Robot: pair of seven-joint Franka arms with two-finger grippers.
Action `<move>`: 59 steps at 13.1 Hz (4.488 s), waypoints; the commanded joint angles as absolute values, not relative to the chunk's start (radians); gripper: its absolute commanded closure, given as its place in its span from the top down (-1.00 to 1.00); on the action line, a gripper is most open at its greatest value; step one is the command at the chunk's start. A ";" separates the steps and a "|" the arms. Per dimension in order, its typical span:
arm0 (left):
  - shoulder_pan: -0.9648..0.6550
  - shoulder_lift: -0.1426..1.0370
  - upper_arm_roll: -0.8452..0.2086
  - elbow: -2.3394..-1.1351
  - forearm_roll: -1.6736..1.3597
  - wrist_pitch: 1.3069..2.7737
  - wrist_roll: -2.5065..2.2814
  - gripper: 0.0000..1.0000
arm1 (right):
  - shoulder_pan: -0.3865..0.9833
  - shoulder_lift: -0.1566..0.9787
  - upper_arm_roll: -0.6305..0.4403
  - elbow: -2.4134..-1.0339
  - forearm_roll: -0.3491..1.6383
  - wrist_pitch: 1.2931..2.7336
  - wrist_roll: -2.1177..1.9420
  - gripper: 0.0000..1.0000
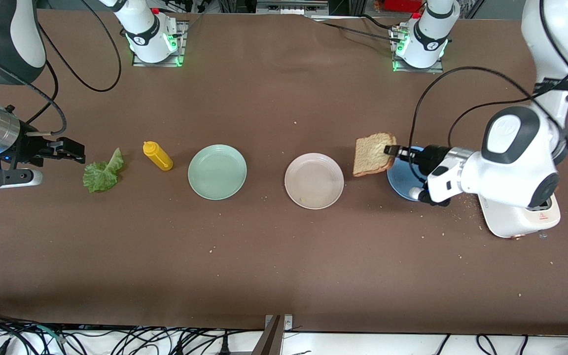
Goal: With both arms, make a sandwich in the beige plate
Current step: 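Lift the bread slice and carry it onto the beige plate, then open the left gripper to release the bread and withdraw, then grasp the yellow mustard bottle with the right gripper while the left gripper rises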
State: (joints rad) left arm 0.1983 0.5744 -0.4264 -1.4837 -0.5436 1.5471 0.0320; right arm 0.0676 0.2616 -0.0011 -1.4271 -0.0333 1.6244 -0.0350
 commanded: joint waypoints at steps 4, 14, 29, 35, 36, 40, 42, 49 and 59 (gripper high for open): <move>0.153 0.808 -0.426 -1.470 -0.827 1.701 0.469 -0.99 | 0.064 0.235 0.002 -1.454 -0.017 1.628 -0.023 1.00; 0.091 0.891 -0.426 -1.528 -0.831 1.913 0.764 -0.84 | 0.063 0.235 0.002 -1.460 -0.015 1.629 -0.025 1.00; 0.040 0.841 -0.420 -1.542 -0.717 1.990 0.781 1.00 | 0.064 0.233 0.002 -1.460 -0.015 1.629 -0.026 1.00; 0.046 0.784 -0.422 -1.536 -0.493 1.983 0.681 1.00 | 0.064 0.233 0.002 -1.460 -0.015 1.628 -0.031 1.00; 0.045 0.767 -0.423 -1.536 -0.454 1.980 0.652 1.00 | 0.064 0.233 0.002 -1.459 -0.015 1.629 -0.031 1.00; 0.041 0.675 -0.425 -1.526 -0.307 1.901 0.485 1.00 | 0.064 0.233 0.002 -1.460 -0.015 1.629 -0.031 1.00; 0.048 0.612 -0.422 -1.522 -0.261 1.841 0.387 1.00 | 0.063 0.235 0.000 -1.459 -0.015 1.632 -0.031 1.00; 0.106 0.413 -0.417 -1.445 -0.039 1.622 0.152 1.00 | 0.048 0.265 -0.069 -1.465 0.122 1.652 -0.404 1.00; 0.149 0.213 -0.330 -1.333 0.055 1.445 0.003 1.00 | -0.061 0.288 -0.144 -1.684 0.535 1.654 -1.440 1.00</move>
State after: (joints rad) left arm 0.1741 0.2289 -0.3798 -1.3376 0.0434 1.4655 0.0072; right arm -0.0376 0.3083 -0.1481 -1.6121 0.4645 1.6412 -1.2880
